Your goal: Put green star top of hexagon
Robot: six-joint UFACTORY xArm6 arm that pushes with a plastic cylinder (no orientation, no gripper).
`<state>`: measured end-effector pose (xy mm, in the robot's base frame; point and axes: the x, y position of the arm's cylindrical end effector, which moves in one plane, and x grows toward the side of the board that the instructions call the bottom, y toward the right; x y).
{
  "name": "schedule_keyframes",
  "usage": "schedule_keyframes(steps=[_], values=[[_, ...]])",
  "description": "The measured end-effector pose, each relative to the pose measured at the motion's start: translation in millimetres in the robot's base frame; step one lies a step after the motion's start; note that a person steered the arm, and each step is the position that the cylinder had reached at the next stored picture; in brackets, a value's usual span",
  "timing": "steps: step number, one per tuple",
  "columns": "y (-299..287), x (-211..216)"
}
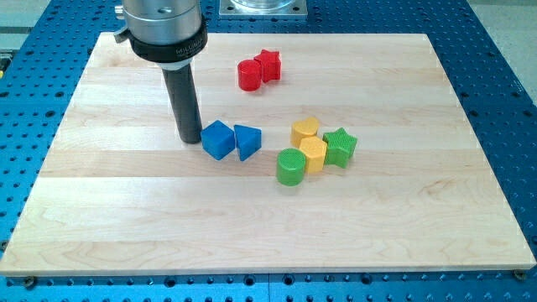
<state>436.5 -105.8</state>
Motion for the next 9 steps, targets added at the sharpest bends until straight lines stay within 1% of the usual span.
schedule_keyframes(steps=[1, 2, 3, 4, 5, 6, 7, 8, 9], values=[[25, 6], [95, 6], [45, -1], [31, 11], [34, 87], [145, 122], [229, 85], [246, 23], [241, -26]])
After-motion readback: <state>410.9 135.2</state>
